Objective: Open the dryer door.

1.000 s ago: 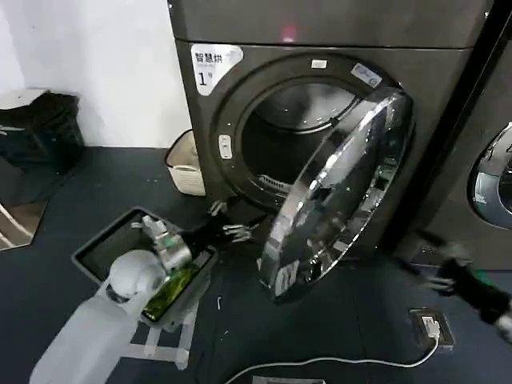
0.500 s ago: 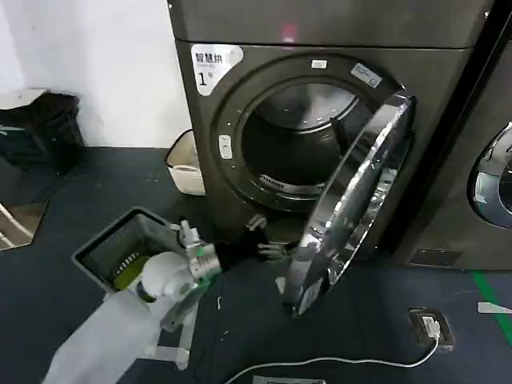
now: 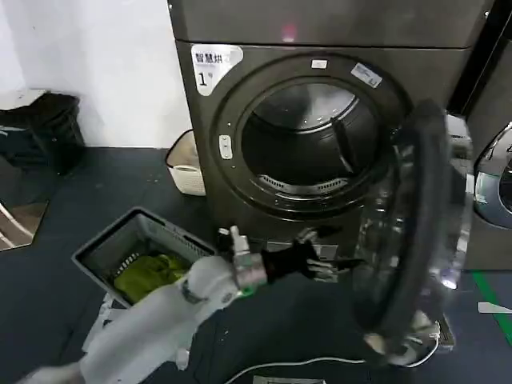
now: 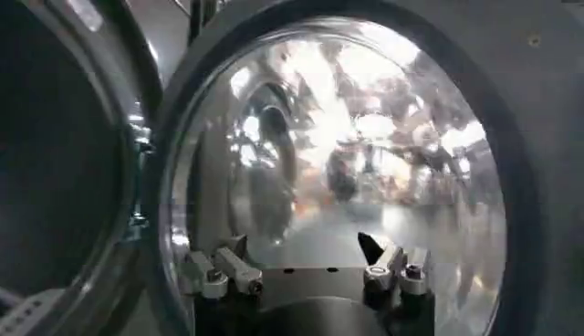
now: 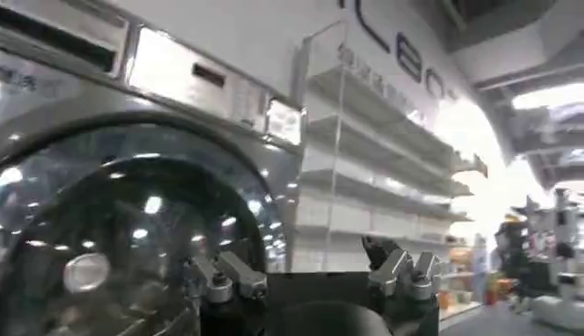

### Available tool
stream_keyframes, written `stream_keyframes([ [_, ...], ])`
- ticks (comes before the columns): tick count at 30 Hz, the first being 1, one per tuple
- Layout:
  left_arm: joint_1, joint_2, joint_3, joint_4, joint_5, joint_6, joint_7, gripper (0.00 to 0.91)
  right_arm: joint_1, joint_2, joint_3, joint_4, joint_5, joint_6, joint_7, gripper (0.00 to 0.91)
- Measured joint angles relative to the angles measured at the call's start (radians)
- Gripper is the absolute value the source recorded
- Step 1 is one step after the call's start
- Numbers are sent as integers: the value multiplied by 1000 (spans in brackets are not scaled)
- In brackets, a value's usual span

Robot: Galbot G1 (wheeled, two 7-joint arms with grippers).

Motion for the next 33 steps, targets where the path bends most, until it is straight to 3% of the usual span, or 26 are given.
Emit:
stream_keyframes([
  [9,-123,-128,132,100,-1,-38,-45,907,-53,-21,130,0,-4,-54,36,907],
  [19,-209,-298,197,250,53,-48,-127,907,-87,-41,244,-43,-8,-68,56,907],
  [33,-253,-482,208,438,121,-77,-172,907,-120,-34,294,-47,-6,-67,31,907],
])
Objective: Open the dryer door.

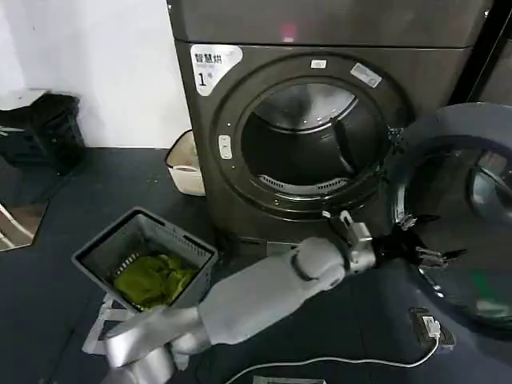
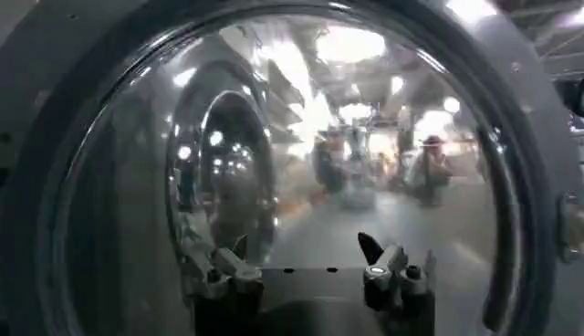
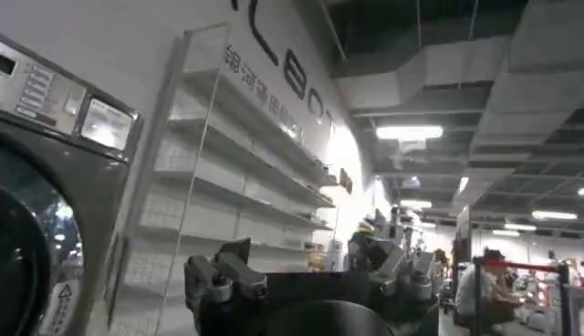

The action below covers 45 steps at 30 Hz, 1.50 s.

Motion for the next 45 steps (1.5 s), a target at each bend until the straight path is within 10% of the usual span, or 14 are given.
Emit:
stream_keyframes([
  [11,-25,1,-16,63,69,-75,-78,907,-11,10,5,1,1,9,-4,907],
  [28,43,165,-38,-120,101,-422,-229,907,0,-6,15,-1,3,10,-6,907],
  [45,218,793,-172,-572,-53,-187,-176,907,32,-28,68,32,-86,1,24,907],
])
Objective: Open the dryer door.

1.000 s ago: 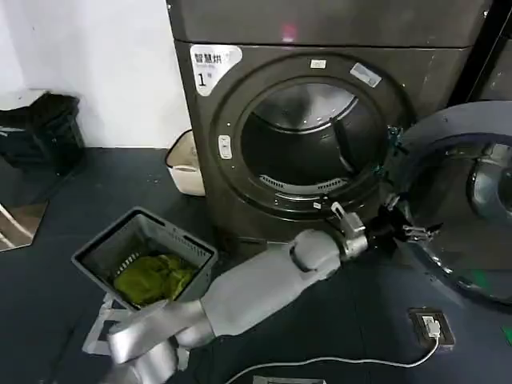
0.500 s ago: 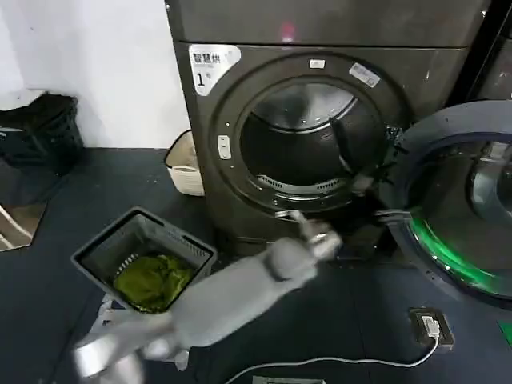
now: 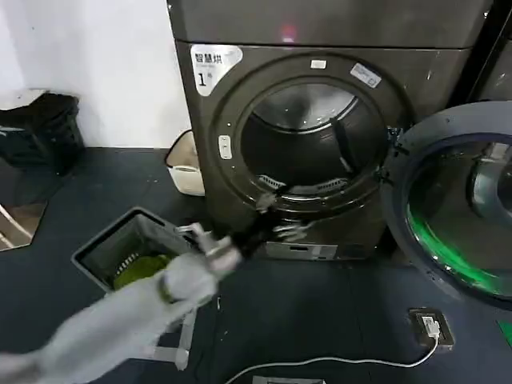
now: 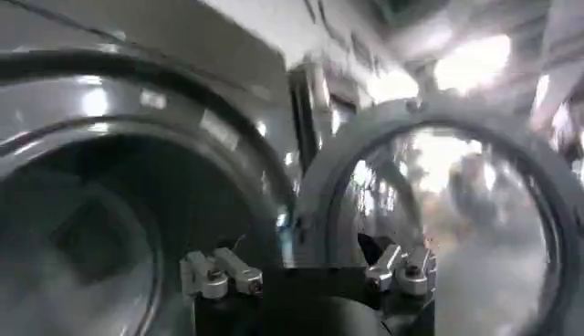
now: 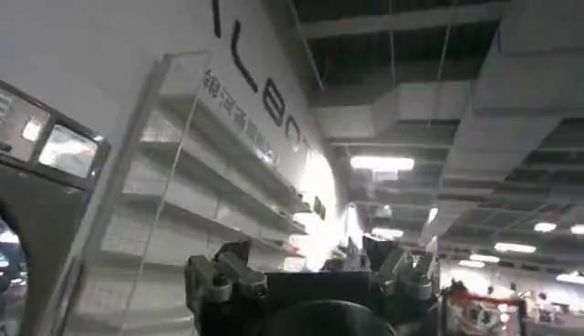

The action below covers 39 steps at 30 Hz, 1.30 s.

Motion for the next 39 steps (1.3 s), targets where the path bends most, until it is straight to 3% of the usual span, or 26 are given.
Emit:
stream_keyframes([
  [4,74,157,-69,-97,-8,93,16,907,13,-10,2,14,-14,3,1,907],
  [12,253,434,-244,-175,-22,143,87,907,40,-26,-4,20,-30,6,-3,907],
  [18,288,587,-316,-149,-35,232,189,907,40,-31,3,36,-33,6,-12,907],
  [26,301,712,-356,-94,21,420,299,907,38,-42,11,40,-32,5,-22,907],
  [39,335,783,-321,27,248,447,378,907,29,-52,19,37,-27,5,-32,907],
])
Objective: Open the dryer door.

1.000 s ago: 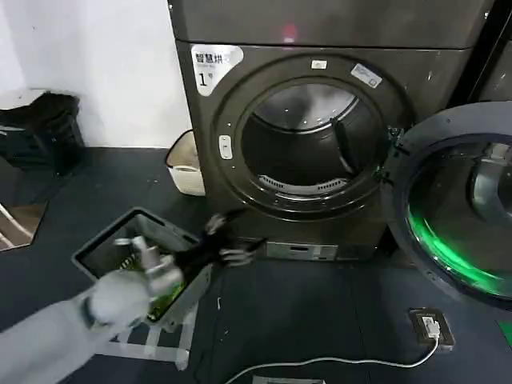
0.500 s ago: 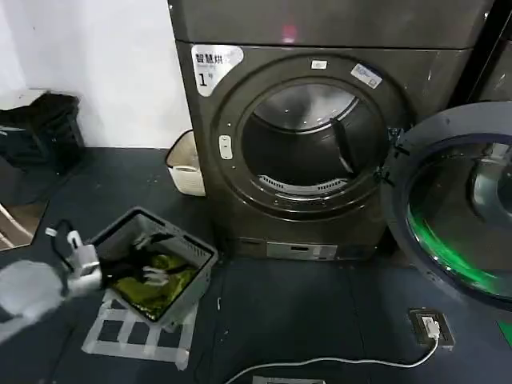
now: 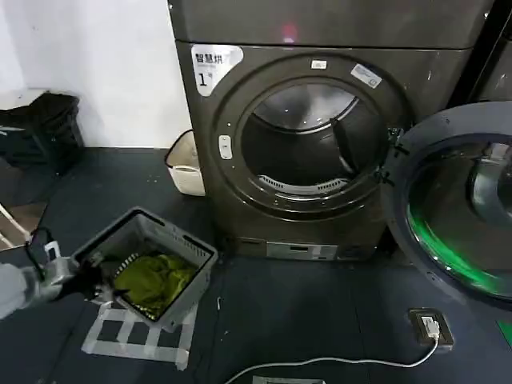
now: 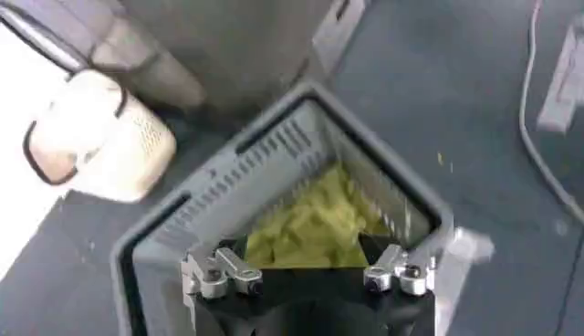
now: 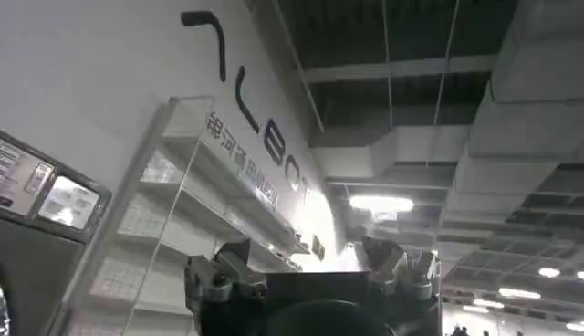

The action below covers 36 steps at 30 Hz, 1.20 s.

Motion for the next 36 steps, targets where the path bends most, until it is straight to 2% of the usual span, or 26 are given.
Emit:
stream_keyframes([
  [9,-2,12,6,27,67,33,30,907,-6,-1,12,-2,1,0,-5,907],
  [12,-4,7,1,32,69,40,-11,907,-9,1,15,-1,1,0,-9,907],
  [36,-6,16,-5,46,80,34,12,907,-20,10,31,3,1,-1,-19,907],
])
